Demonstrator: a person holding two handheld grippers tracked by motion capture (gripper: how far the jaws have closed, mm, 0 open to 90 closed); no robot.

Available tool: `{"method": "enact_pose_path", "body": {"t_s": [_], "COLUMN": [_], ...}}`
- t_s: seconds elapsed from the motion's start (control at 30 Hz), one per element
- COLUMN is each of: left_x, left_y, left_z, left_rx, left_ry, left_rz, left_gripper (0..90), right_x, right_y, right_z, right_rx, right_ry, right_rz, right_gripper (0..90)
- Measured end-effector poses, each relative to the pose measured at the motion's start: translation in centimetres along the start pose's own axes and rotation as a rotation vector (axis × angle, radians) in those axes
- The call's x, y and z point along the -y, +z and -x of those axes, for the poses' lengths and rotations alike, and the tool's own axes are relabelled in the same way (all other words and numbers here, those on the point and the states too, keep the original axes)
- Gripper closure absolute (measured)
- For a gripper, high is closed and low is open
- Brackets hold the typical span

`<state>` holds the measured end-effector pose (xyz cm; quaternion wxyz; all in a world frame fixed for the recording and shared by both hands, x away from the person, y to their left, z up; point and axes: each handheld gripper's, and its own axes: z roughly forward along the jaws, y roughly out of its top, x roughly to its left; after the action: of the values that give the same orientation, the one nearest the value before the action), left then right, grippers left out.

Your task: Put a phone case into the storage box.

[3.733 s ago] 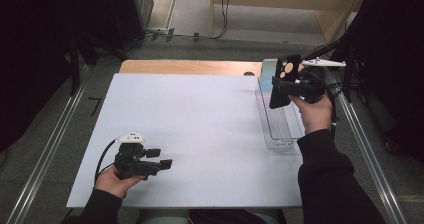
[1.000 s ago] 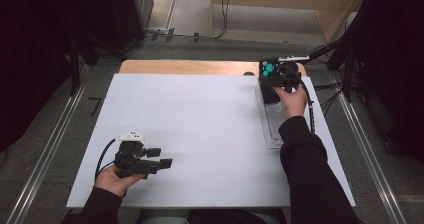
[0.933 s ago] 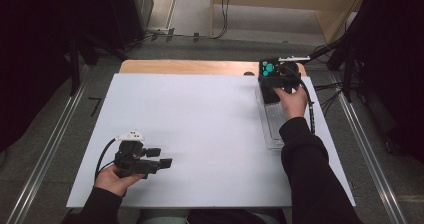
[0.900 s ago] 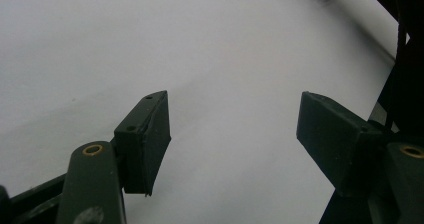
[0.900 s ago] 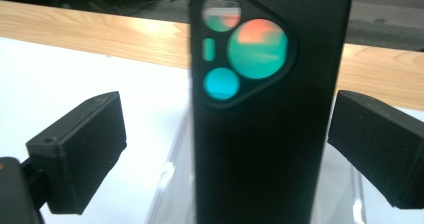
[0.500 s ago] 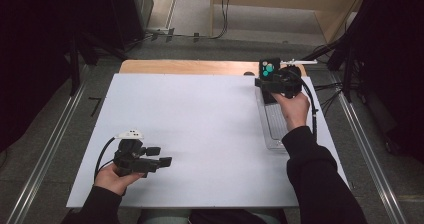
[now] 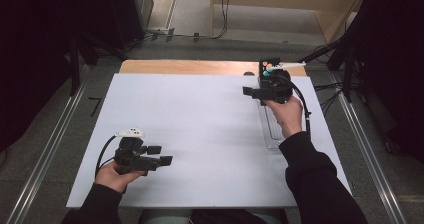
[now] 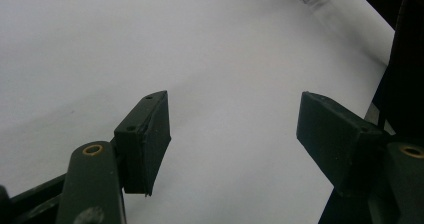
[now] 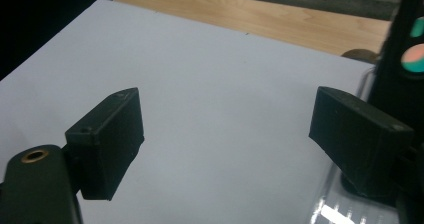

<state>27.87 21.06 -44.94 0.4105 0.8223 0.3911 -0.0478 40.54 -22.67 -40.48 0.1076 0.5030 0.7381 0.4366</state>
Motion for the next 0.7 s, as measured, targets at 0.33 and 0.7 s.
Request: {"method": "enact_pose_path", "body": {"t_s": [0.33,0.7], "left_x": [0.0,0.1], "left_y": [0.1,0.0], "left_z": [-0.2,-0.2], "left_rx": [0.012,0.016], "left_ry": [0.005,0.012], "left_rz": [-0.009,-0.013], "left_gripper": [29.6,29.7], "right_x": [1.3,2.8], "right_y": [0.9,0.9], "right_z": [-1.6,-2.6], "right_rx": [-0.103,-0.145], "right_ry": [-0.033,-0.082], "right_rz": [-0.037,-0.1], "right_gripper": [12.8,13.1]}}
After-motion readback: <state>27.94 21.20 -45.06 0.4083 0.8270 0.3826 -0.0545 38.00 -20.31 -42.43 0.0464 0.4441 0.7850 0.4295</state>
